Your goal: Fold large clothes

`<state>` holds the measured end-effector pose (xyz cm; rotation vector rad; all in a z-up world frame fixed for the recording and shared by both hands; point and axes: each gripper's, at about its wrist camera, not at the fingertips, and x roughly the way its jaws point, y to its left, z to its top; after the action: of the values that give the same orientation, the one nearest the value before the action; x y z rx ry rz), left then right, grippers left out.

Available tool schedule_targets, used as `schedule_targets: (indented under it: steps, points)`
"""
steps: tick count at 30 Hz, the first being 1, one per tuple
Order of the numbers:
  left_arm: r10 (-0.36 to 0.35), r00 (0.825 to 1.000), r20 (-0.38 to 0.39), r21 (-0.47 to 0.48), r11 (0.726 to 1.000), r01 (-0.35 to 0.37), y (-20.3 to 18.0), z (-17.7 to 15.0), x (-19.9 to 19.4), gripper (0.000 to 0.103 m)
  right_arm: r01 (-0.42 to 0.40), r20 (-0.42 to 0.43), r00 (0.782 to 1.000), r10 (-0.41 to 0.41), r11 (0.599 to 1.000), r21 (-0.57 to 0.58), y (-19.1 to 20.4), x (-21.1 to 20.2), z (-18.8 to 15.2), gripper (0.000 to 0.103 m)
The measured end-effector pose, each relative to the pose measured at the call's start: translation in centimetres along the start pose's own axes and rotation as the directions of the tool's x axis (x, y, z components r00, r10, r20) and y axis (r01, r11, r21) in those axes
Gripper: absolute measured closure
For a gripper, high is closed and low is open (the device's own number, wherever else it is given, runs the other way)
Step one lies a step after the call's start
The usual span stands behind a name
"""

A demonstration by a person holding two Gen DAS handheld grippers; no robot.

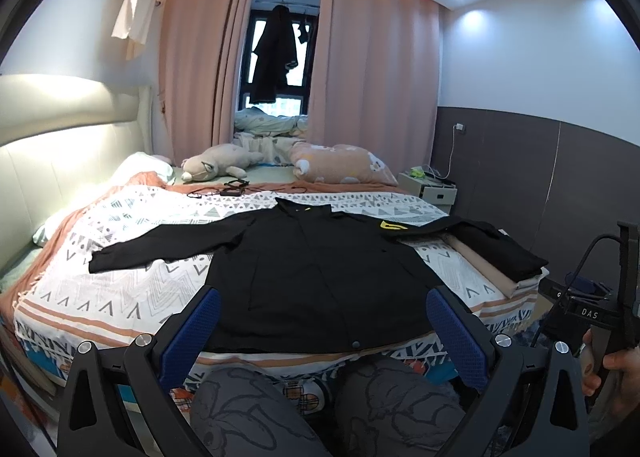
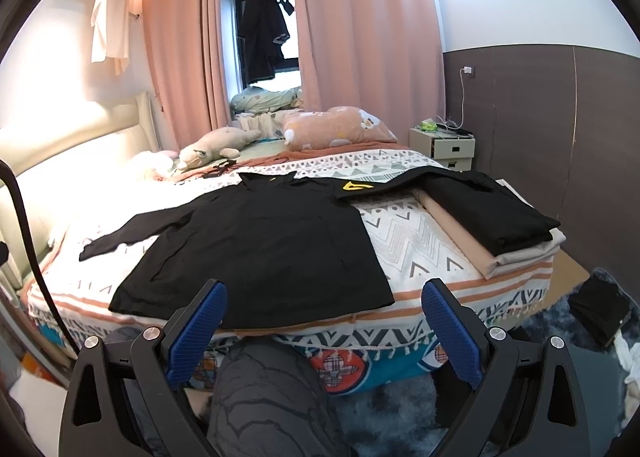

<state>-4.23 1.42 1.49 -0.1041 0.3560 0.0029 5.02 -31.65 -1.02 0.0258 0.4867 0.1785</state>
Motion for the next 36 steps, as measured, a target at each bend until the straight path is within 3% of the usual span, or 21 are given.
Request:
schedule_targets:
  steps: [18, 26, 31, 36]
  points:
    - [-0.014, 0.999, -0.03, -0.036, 0.999, 0.013, 0.7, -0.5, 0.9, 0.0, 0.023, 0.001, 1.0, -0.023, 0.999, -0.025, -0.8, -0.9, 0.6, 0.005]
    - [-0.011, 0.999, -0.048, -0.047, 0.999, 0.008, 0.9, -0.8, 1.5, 0.0, -0.016, 0.002, 1.0, 0.016, 0.999, -0.032, 0.1, -1.1, 2.2, 0.005]
    - [-0.007, 0.999, -0.053, -0.109, 0.994, 0.001, 1.8, -0.5, 1.6, 0.0, -0.063, -0.009, 0.998, 0.063, 0.998, -0.017, 0.2, -0.6, 3.2, 0.005]
    - [0.069, 0.997, -0.03, -0.106, 0.992, -0.072, 2.1, 0.5, 1.9, 0.0, -0.098, -0.029, 0.995, 0.097, 0.995, -0.005, 0.4, 1.9, 4.3, 0.005]
